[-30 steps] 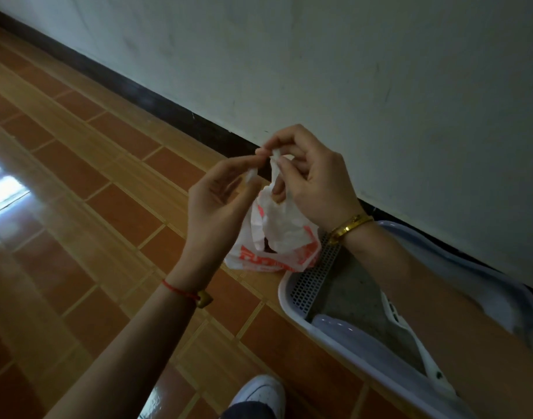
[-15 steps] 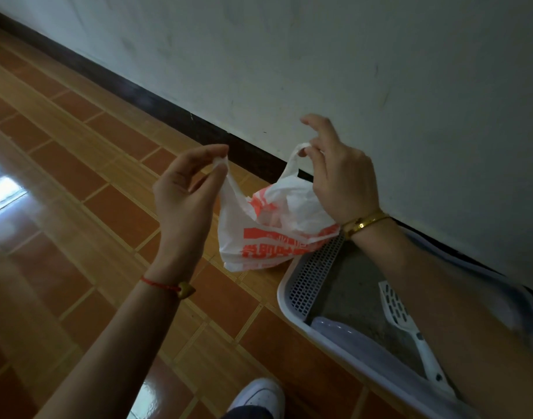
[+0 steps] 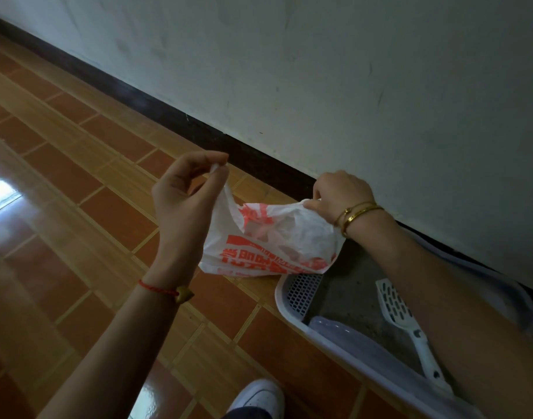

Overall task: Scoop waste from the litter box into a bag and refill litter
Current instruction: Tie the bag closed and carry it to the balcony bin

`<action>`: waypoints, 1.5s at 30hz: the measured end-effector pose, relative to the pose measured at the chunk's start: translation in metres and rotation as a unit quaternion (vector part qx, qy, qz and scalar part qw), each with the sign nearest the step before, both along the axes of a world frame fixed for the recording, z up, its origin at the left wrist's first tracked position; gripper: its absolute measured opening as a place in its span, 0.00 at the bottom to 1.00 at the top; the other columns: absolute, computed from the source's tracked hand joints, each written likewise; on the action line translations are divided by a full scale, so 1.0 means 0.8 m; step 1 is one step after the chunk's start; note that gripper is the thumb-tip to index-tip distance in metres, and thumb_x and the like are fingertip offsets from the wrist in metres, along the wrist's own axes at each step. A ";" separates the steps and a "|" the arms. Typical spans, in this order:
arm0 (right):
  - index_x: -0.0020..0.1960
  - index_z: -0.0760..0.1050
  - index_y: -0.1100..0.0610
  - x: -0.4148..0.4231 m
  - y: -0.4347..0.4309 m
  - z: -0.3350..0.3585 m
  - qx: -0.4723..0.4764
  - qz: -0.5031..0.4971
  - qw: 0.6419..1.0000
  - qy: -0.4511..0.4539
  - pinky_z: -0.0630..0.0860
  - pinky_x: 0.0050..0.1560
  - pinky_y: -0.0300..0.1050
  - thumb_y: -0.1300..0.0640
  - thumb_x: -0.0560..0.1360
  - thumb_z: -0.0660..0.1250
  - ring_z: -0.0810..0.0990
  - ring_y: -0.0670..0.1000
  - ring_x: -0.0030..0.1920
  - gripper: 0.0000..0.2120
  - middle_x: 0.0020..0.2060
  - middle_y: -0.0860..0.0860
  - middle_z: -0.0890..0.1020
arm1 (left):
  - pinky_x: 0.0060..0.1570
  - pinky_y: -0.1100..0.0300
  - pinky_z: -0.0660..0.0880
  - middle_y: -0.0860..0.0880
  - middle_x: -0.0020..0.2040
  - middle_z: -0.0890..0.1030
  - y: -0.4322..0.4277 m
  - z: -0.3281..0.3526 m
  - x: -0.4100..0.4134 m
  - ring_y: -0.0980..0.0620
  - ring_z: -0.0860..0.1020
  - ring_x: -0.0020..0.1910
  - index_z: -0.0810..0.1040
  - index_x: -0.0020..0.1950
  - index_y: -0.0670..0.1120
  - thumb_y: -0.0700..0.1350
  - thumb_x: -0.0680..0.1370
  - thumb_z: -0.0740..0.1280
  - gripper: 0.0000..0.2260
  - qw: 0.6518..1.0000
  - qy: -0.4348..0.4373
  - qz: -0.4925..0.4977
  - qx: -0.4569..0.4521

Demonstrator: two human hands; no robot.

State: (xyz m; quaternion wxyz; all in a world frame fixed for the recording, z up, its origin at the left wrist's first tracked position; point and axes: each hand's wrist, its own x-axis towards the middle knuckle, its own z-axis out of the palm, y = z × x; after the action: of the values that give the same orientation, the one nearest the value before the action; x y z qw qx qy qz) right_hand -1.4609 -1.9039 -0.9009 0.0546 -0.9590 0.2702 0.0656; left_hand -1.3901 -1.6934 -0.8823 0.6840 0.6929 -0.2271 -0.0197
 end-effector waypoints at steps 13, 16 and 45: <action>0.44 0.74 0.59 -0.005 0.037 0.035 0.010 0.092 0.885 -0.456 0.59 0.26 0.30 0.52 0.80 0.61 0.66 0.42 0.24 0.12 0.28 0.46 0.72 | 0.54 0.52 0.80 0.50 0.52 0.81 0.001 0.005 -0.002 0.55 0.80 0.51 0.78 0.55 0.41 0.36 0.78 0.65 0.07 0.998 -0.049 0.031 -0.005; 0.46 0.73 0.55 -0.003 0.034 0.053 0.130 0.006 0.903 -0.410 0.65 0.27 0.33 0.47 0.76 0.65 0.71 0.43 0.27 0.11 0.28 0.45 0.72 | 0.53 0.50 0.80 0.49 0.53 0.80 0.000 0.007 -0.004 0.53 0.80 0.52 0.78 0.56 0.43 0.37 0.78 0.65 0.08 0.995 -0.092 0.031 0.003; 0.42 0.77 0.50 -0.002 0.049 0.043 0.226 0.049 0.909 -0.347 0.67 0.34 0.26 0.55 0.72 0.71 0.73 0.38 0.33 0.03 0.31 0.40 0.73 | 0.44 0.61 0.76 0.51 0.42 0.79 -0.038 -0.002 -0.024 0.53 0.78 0.41 0.65 0.75 0.51 0.45 0.81 0.63 0.22 0.972 0.127 -0.193 0.052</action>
State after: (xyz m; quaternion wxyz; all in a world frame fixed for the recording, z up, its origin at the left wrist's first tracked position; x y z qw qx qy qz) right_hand -1.4622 -1.8649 -0.8664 0.3572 -0.8952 0.1645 -0.2095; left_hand -1.4094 -1.7240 -0.8843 0.6538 0.6622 -0.2666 -0.2509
